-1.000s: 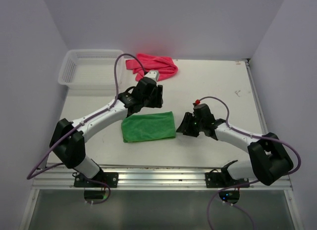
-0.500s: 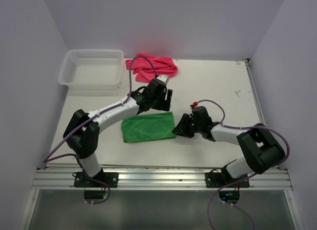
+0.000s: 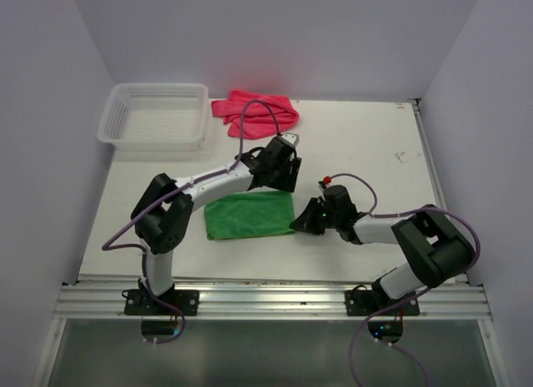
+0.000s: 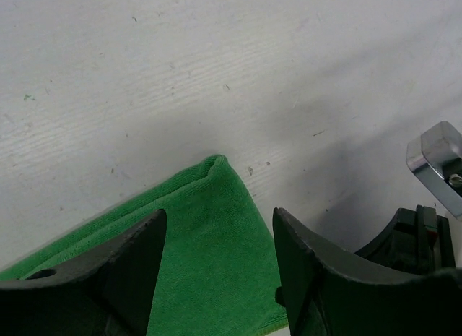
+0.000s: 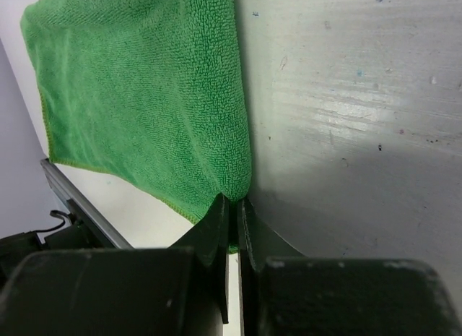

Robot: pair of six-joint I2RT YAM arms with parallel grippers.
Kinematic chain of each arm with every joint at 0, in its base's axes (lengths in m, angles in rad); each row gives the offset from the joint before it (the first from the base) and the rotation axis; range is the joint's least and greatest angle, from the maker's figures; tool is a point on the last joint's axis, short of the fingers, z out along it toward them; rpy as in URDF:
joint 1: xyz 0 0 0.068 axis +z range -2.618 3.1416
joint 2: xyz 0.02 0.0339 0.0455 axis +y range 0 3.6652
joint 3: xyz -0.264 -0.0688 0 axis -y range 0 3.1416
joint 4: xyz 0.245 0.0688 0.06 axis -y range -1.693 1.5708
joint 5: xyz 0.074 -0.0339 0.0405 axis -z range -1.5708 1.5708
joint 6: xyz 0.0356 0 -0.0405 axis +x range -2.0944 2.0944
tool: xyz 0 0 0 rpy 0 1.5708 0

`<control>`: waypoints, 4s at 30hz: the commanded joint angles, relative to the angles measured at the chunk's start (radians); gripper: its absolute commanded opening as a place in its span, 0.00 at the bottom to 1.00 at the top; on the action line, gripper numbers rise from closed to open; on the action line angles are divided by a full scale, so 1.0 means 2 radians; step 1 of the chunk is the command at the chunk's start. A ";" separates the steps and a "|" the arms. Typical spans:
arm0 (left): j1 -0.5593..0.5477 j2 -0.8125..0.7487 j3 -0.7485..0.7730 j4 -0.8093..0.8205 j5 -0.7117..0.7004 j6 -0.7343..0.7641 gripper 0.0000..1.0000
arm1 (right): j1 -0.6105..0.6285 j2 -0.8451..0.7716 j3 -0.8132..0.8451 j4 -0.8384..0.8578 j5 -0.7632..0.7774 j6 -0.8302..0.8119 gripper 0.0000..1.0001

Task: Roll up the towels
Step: Roll the towel

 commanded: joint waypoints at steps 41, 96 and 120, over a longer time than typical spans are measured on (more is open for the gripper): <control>-0.026 0.091 0.076 -0.032 -0.072 -0.046 0.09 | 0.089 -0.078 -0.011 -0.140 0.222 -0.092 0.00; 0.017 -0.020 -0.121 0.219 0.025 -0.083 0.06 | 0.200 -0.098 0.119 -0.358 0.393 -0.224 0.00; 0.032 -0.043 -0.190 0.247 0.024 -0.089 0.05 | 0.288 0.007 0.159 -0.354 0.466 -0.209 0.00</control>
